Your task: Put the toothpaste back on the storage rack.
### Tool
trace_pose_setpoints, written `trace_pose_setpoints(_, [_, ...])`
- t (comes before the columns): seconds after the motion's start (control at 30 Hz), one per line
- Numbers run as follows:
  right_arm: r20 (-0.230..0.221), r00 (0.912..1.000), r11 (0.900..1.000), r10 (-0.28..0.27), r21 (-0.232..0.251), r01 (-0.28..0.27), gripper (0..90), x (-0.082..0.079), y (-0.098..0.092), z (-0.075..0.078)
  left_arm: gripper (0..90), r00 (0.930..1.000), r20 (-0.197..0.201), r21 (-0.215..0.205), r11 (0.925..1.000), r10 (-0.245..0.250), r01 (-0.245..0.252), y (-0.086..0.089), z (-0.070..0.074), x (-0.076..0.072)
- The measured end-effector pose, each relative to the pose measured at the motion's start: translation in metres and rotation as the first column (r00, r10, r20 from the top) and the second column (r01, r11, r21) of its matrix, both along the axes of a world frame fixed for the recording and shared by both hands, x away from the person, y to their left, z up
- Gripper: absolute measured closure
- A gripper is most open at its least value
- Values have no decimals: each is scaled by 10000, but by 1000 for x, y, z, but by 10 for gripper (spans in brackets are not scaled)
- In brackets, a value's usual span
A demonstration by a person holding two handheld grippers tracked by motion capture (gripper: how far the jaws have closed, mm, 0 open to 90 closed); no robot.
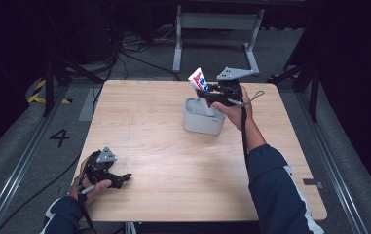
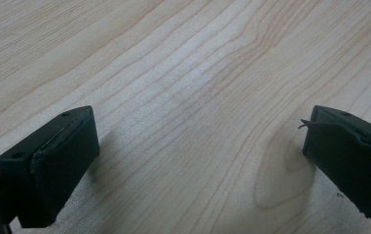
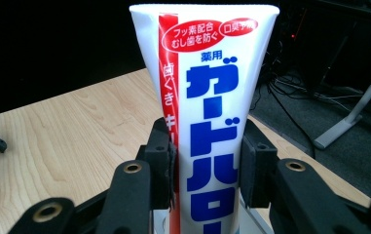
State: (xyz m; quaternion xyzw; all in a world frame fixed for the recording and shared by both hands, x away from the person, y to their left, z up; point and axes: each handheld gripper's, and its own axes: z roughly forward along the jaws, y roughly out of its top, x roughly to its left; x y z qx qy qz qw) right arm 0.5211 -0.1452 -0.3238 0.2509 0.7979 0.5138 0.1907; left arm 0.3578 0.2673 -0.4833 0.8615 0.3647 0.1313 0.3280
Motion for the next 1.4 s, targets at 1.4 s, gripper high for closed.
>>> trace_pose_setpoints(1.4, [-549, 9979, 9982, -337, -512, 309, 626, 20, -3, -32, 4, 10000, 18, 30, 10000, -22, 22, 0, 0, 0])
